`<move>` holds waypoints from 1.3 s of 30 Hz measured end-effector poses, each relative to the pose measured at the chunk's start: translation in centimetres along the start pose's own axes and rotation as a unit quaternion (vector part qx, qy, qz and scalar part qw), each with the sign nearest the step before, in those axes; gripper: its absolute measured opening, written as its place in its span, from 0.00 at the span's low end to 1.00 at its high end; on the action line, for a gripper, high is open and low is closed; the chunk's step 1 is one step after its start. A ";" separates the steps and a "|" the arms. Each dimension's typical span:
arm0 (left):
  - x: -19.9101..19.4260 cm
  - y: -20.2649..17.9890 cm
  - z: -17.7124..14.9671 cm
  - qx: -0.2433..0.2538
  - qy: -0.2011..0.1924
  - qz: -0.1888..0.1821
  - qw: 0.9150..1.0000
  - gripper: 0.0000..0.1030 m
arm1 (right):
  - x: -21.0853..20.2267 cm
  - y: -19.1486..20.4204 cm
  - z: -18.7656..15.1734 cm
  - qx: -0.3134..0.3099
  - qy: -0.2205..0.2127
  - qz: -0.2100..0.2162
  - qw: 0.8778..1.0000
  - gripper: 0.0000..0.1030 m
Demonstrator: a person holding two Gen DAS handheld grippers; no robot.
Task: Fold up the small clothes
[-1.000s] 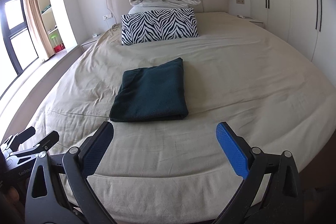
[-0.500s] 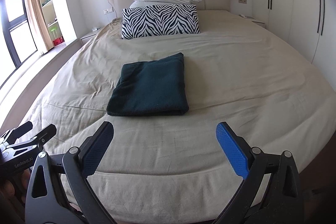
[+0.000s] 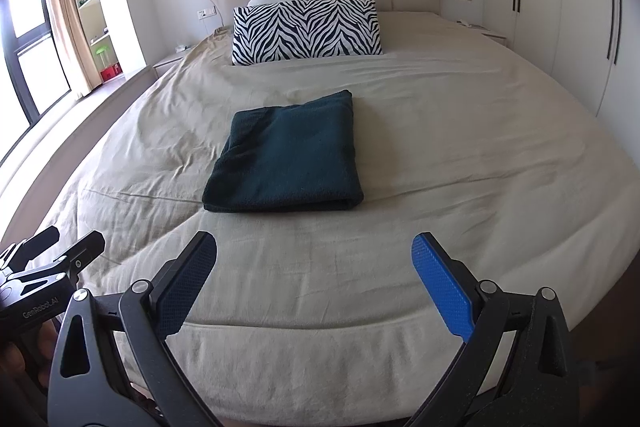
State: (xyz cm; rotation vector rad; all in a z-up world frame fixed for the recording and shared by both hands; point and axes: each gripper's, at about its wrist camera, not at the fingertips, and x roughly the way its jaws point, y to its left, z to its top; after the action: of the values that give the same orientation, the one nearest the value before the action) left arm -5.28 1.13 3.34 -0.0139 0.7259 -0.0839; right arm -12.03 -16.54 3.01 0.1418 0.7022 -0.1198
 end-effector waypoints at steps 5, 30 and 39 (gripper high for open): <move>0.1 0.0 -0.1 0.000 0.000 0.000 1.000 1.00 | 0.1 0.2 -0.1 0.001 0.001 -0.002 1.000 0.97; 0.5 0.3 -0.6 0.001 0.003 0.002 1.000 1.00 | 0.5 0.4 -0.6 0.002 0.008 -0.005 1.000 0.97; 0.4 0.3 -0.6 0.001 0.003 0.002 1.000 1.00 | 0.6 0.5 -0.8 0.002 0.009 -0.005 1.000 0.97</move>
State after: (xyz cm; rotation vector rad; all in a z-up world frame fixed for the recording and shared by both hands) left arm -5.30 1.43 2.62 -0.0103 0.7318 -0.0815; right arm -11.96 -16.00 2.04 0.1433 0.7203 -0.1296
